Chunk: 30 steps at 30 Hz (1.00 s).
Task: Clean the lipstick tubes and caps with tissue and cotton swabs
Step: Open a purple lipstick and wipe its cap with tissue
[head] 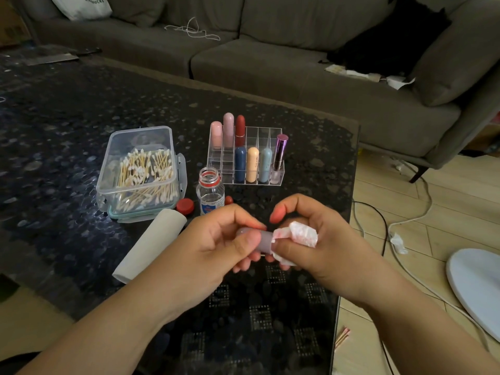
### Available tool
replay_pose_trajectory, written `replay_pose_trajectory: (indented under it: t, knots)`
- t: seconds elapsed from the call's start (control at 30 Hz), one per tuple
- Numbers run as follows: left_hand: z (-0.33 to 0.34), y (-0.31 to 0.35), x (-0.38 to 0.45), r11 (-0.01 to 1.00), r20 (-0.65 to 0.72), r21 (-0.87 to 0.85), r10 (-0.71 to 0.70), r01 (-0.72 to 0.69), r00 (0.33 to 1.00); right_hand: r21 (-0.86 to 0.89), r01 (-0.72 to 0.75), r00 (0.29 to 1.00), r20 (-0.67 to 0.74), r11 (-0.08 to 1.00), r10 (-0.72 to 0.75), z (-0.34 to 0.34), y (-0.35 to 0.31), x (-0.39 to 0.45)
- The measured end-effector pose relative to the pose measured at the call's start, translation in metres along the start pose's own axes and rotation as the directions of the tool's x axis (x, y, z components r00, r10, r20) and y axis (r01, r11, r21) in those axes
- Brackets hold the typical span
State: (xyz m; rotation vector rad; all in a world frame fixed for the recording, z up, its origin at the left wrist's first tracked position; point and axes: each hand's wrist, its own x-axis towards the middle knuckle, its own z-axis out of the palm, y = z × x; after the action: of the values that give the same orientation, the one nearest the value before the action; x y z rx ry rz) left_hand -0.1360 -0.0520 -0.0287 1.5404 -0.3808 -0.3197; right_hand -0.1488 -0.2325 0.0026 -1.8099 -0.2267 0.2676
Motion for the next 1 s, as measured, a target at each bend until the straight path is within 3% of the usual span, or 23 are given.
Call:
replay_pose_trajectory:
  t: [0.17, 0.23, 0.33, 0.4, 0.53, 0.67, 0.73, 0.83, 1.0]
  knots:
    - [0.0006, 0.0033, -0.0041, 0.998, 0.040, 0.008, 0.056, -0.057, 0.998, 0.298, -0.155, 0.988, 0.071, 0.942, 0.140, 0.0028, 0.0058, 0.0026]
    - [0.0032, 0.0050, -0.0039, 0.999, -0.004, -0.046, -0.005, 0.004, 1.000, 0.260, -0.114, 0.994, 0.034, 0.959, 0.109, 0.0014, 0.0044, 0.0033]
    - [0.0053, 0.0054, -0.0019, 0.983, -0.037, -0.100, -0.157, 0.153, 0.987, 0.052, -0.019, 0.999, -0.049, 0.998, 0.021, 0.0007, 0.0013, 0.0022]
    - [0.0064, 0.0044, -0.0010, 0.990, -0.050, -0.044, -0.138, 0.136, 0.989, 0.000, 0.017, 0.999, -0.049, 1.000, -0.017, 0.0023, 0.0002, 0.0015]
    - [0.0021, 0.0020, 0.0004, 0.999, -0.038, -0.036, 0.006, -0.007, 0.999, 0.122, -0.025, 0.999, -0.043, 0.992, 0.031, 0.0015, 0.0018, 0.0032]
    - [0.0013, 0.0023, -0.0007, 0.994, -0.025, -0.106, -0.023, 0.020, 0.999, 0.248, -0.077, 0.996, -0.015, 0.966, 0.083, 0.0013, 0.0047, 0.0051]
    - [0.0042, 0.0053, -0.0011, 0.982, -0.033, -0.152, -0.121, 0.115, 0.992, 0.218, -0.033, 0.998, -0.052, 0.975, 0.045, 0.0009, 0.0038, 0.0055]
    - [0.0063, 0.0058, 0.0002, 0.977, -0.045, -0.062, -0.206, 0.203, 0.978, 0.126, 0.013, 0.998, -0.054, 0.992, -0.006, 0.0006, 0.0036, 0.0047]
    - [0.0037, 0.0056, 0.0000, 0.999, -0.046, -0.017, -0.034, 0.033, 0.998, 0.121, -0.025, 0.998, -0.048, 0.992, 0.031, -0.0027, 0.0070, 0.0054]
